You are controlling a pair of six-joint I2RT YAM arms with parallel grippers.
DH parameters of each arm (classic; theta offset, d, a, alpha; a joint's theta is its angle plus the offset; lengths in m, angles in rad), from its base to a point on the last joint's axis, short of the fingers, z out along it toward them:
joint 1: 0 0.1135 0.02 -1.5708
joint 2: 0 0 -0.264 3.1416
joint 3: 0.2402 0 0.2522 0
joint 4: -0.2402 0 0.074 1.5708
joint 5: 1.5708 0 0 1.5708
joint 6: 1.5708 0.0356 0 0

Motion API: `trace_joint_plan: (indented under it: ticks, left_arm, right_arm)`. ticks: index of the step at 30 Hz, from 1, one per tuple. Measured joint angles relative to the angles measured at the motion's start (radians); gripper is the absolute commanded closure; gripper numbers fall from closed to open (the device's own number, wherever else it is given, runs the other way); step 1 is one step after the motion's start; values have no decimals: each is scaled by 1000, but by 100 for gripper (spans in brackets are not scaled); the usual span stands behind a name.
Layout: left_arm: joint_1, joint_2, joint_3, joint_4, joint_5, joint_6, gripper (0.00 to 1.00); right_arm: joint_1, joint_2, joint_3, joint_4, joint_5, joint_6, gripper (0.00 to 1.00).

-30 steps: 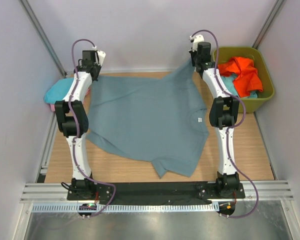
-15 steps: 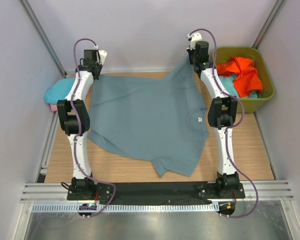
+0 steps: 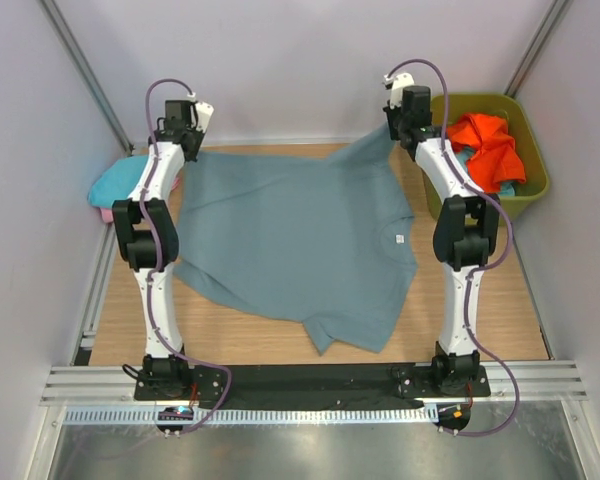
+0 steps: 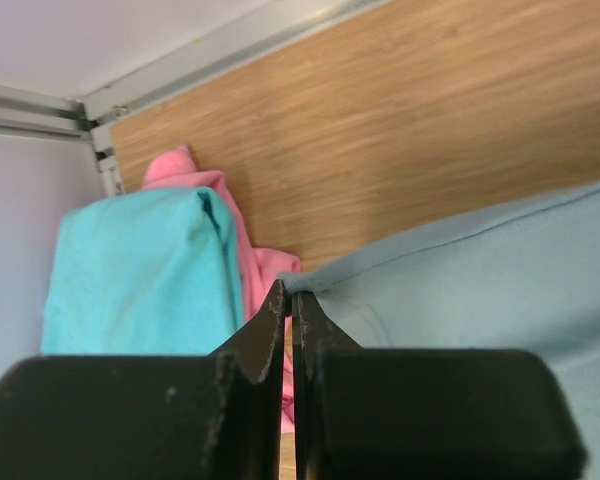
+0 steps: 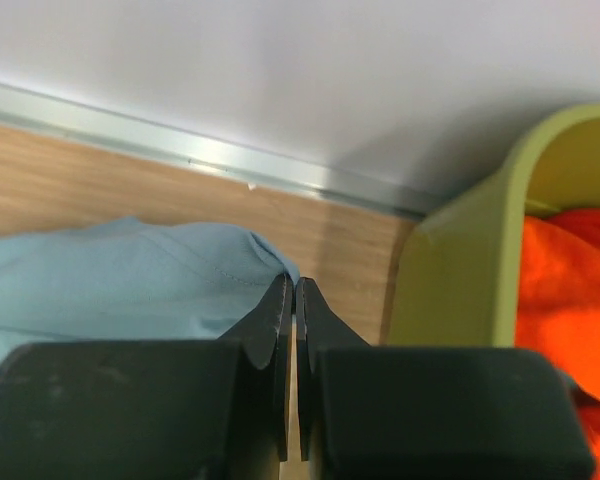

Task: Fold and stack the t-shirts
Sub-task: Fold the tshirt

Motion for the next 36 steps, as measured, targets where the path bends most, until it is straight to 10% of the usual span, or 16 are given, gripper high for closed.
trace_joint_plan:
  ticks: [36]
  left_arm:
    - [100, -282, -243, -283, 277, 5, 100]
  right_arm:
    - [8, -676, -681, -145, -138, 84, 99]
